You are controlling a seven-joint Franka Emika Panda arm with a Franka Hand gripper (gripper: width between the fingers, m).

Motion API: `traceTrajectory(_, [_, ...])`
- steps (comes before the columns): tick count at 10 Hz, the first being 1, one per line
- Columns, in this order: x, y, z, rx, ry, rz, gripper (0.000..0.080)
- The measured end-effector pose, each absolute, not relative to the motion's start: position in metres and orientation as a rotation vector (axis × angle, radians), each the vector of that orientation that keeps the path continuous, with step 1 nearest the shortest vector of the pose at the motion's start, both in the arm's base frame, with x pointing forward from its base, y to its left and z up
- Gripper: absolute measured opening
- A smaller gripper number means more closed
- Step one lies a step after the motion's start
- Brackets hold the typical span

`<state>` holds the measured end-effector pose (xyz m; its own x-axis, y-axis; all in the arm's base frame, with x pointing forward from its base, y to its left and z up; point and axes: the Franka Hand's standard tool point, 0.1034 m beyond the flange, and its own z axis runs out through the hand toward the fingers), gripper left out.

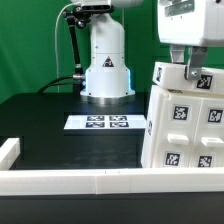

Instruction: Assemble cabinet

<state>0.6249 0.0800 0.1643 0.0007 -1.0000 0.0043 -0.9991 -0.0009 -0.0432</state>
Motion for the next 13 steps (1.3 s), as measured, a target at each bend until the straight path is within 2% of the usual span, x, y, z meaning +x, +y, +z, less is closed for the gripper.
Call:
traceTrajectory(4, [0.628, 0.085, 0.166, -1.838, 2.457, -0.002, 0.0563])
traceTrajectory(6, [0.627, 0.09, 0.164, -1.884, 2.416, 0.014, 0.0768])
traceTrajectory(11, [0.626, 0.093, 0.163, -1.923, 2.386, 0.013, 0.0797])
traceTrajectory(13, [0.63, 0.096, 0.178, -1.927, 2.343, 0.015, 0.0797])
